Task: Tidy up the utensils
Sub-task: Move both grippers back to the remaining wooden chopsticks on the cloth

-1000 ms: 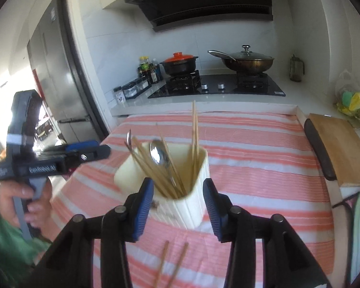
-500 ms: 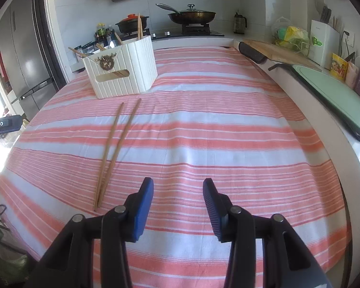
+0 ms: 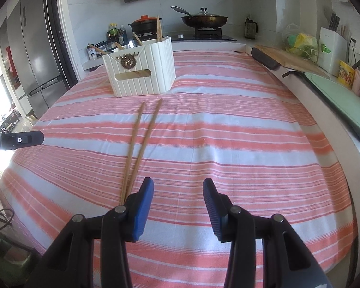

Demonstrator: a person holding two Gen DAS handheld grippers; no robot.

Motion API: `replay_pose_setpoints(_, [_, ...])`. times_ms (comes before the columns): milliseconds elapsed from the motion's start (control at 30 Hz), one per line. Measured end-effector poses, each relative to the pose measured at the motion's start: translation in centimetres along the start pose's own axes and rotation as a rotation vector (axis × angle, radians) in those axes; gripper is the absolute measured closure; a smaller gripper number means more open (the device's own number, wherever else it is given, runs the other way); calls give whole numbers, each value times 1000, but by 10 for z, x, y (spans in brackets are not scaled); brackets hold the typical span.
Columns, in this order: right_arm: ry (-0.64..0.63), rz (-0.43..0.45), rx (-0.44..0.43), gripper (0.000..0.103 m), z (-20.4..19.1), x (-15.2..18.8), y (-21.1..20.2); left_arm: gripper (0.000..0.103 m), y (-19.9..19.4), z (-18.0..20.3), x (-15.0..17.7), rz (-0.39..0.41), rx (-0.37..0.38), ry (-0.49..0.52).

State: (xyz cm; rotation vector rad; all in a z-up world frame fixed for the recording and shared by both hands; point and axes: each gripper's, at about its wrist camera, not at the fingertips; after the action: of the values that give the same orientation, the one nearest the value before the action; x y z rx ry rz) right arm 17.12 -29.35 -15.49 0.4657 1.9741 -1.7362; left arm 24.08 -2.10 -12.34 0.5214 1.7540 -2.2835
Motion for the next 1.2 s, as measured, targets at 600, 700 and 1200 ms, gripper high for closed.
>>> replay_pose_setpoints(600, [66,-11,-11,59,12,11,0,13,30,31,-26,-51,63,-54])
replay_pose_setpoints(700, [74,-9,-12,59,14,12,0,13,40,50,-40,-38,74,-7])
replay_pose_setpoints(1200, [108,-15,4,59,24,26,-7,28,123,93,-61,1,-216,125])
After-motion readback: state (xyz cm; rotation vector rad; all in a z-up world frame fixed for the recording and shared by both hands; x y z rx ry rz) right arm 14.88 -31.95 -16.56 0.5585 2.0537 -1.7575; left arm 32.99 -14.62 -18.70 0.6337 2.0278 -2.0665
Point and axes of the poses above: each gripper's, at about its wrist camera, not at the fingertips, and y roughly the way its jaws point, z to its right, x to its underside, and after that the axes turned 11 degrees about -z, right-handed
